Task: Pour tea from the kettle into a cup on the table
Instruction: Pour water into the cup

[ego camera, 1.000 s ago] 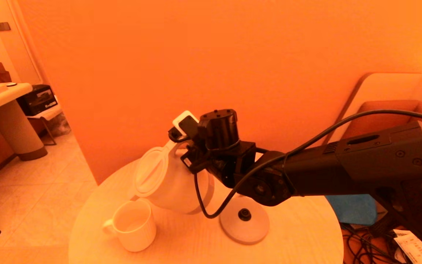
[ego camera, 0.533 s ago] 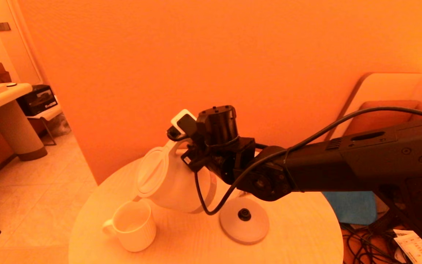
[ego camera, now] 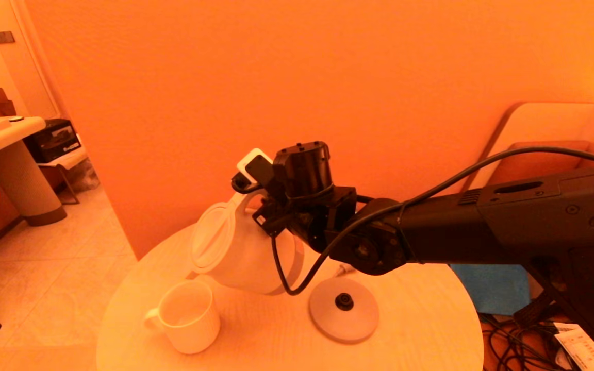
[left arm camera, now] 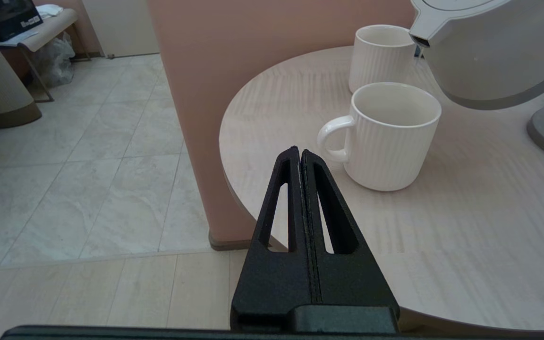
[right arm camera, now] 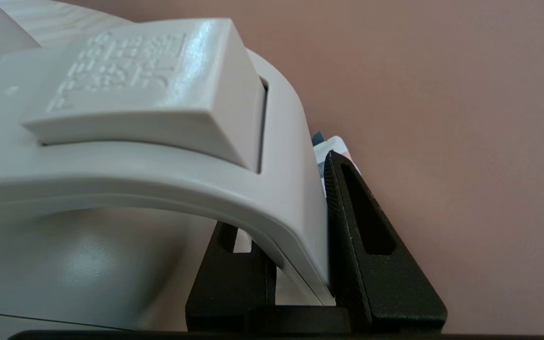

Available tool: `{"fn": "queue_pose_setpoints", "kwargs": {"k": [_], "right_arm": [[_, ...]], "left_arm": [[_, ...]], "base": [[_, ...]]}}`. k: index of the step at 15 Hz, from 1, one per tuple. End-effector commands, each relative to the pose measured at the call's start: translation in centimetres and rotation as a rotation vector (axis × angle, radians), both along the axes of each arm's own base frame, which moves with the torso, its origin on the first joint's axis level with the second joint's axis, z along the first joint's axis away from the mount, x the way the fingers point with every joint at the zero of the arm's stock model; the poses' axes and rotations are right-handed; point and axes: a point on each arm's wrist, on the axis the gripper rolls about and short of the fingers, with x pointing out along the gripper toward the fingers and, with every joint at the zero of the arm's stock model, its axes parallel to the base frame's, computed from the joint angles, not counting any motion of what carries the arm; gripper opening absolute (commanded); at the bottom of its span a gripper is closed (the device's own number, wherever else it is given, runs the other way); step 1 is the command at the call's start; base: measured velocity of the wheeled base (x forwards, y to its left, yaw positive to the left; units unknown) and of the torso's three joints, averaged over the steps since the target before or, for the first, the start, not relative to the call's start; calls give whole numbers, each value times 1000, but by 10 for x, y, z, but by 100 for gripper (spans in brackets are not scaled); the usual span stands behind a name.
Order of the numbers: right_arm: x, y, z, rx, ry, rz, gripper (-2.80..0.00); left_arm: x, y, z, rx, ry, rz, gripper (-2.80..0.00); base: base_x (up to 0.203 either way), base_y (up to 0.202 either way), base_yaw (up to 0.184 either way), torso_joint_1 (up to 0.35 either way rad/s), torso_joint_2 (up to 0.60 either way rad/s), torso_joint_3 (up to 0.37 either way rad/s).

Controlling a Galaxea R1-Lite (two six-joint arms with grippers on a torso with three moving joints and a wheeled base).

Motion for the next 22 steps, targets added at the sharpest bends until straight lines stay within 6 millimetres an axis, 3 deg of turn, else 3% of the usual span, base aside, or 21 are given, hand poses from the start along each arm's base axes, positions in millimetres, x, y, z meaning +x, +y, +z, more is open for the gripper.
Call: {"fn": "queue_pose_setpoints", "kwargs": {"k": [1,22], "right_arm": [[0,0,-1,-9,1,-1,-280],[3,3,0,-74,-37,1,-280]], "left_arm": [[0,0,0,0,0,0,-280],[0,0,0,0,0,0,-280]], "base": [[0,0,0,0,0,0],[0,0,0,0,0,0]]}}
